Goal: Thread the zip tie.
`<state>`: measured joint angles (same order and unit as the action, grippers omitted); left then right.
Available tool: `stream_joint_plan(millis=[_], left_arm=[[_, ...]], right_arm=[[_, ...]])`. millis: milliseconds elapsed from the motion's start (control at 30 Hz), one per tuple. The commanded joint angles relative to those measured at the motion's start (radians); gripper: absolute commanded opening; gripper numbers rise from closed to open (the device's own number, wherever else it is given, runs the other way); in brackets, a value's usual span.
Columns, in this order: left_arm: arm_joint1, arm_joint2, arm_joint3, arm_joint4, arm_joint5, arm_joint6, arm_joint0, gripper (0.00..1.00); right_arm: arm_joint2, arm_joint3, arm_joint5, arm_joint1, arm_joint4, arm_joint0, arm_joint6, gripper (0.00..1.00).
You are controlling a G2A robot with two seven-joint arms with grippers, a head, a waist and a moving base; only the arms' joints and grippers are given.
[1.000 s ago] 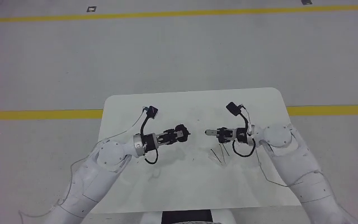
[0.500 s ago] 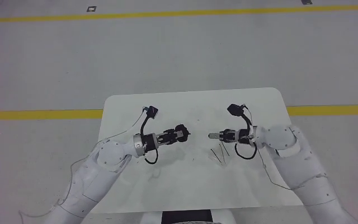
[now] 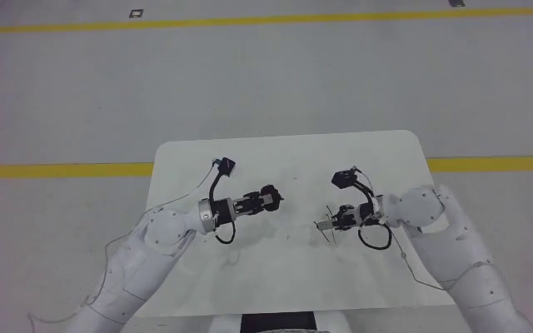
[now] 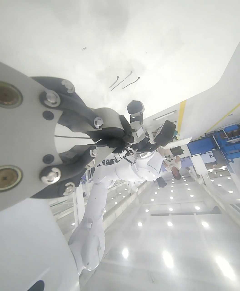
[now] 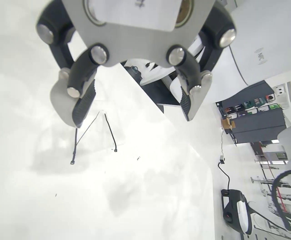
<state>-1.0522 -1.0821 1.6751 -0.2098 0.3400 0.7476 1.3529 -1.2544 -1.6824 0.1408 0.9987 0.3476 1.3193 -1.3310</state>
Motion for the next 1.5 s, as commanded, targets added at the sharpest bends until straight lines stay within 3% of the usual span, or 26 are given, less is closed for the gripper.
stream_joint_plan(millis=[0,67,367,767,1067,1467], left_arm=[[0.0,0.0,0.0,0.0,0.0,0.0,0.0,0.0],[0.0,0.0,0.0,0.0,0.0,0.0,0.0,0.0],[0.0,0.0,0.0,0.0,0.0,0.0,0.0,0.0],[0.0,0.0,0.0,0.0,0.0,0.0,0.0,0.0],[0.0,0.0,0.0,0.0,0.0,0.0,0.0,0.0],[0.0,0.0,0.0,0.0,0.0,0.0,0.0,0.0]], right_arm=[[0.0,0.0,0.0,0.0,0.0,0.0,0.0,1.0],[0.008,-0.002,0.012,0.0,0.017,0.004,0.017,1.0],[0.076,0.04,0.199,-0.008,0.102,-0.057,-0.035,1.0],[0.115,0.029,0.199,-0.011,0.117,-0.068,-0.017,1.0],[0.228,0.023,0.199,-0.037,0.07,-0.152,-0.053,1.0],[0.242,0.047,0.17,-0.039,0.128,-0.146,-0.012,1.0]])
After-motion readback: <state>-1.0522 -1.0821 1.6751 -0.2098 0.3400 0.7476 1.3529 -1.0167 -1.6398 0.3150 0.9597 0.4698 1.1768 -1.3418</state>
